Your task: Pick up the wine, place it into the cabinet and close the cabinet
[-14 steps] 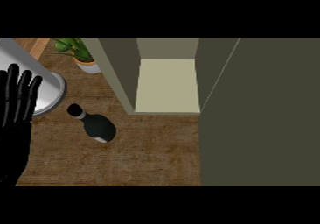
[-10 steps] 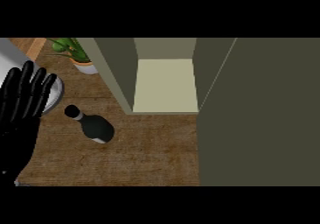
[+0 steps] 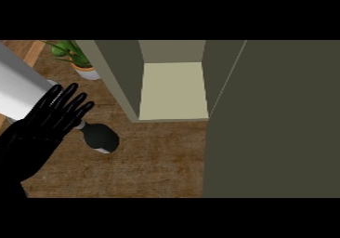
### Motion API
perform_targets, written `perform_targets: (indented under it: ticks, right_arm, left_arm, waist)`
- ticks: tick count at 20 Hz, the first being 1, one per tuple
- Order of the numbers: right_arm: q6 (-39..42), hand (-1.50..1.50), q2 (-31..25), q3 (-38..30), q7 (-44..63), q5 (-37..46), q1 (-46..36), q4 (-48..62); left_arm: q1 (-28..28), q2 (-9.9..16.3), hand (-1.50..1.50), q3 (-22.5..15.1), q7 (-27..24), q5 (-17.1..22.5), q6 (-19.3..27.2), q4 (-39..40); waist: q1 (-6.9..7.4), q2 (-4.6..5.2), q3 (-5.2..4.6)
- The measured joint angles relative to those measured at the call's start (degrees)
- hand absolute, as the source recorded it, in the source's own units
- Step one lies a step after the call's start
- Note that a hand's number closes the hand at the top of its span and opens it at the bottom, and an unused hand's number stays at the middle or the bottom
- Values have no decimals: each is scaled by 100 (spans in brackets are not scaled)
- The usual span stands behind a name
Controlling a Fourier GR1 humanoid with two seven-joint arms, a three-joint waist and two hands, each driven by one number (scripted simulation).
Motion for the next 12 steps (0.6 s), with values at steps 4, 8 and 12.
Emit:
perform_targets:
  ticks: [4,8,12]
  right_arm:
    - [1,-150,-118,72,544,-326,342,-765]
    - [-23,-150,-130,146,718,-340,610,-949]
    - [-43,-150,-173,227,897,-341,718,-1039]
  left_arm:
    - [-195,750,-150,517,745,1533,-151,132]
    - [-320,1353,-150,952,1338,2669,-111,189]
    - [-477,1828,-150,1315,1769,3481,33,275]
  waist:
    - [34,-19,6]
    - [65,-26,10]
    - [70,-29,11]
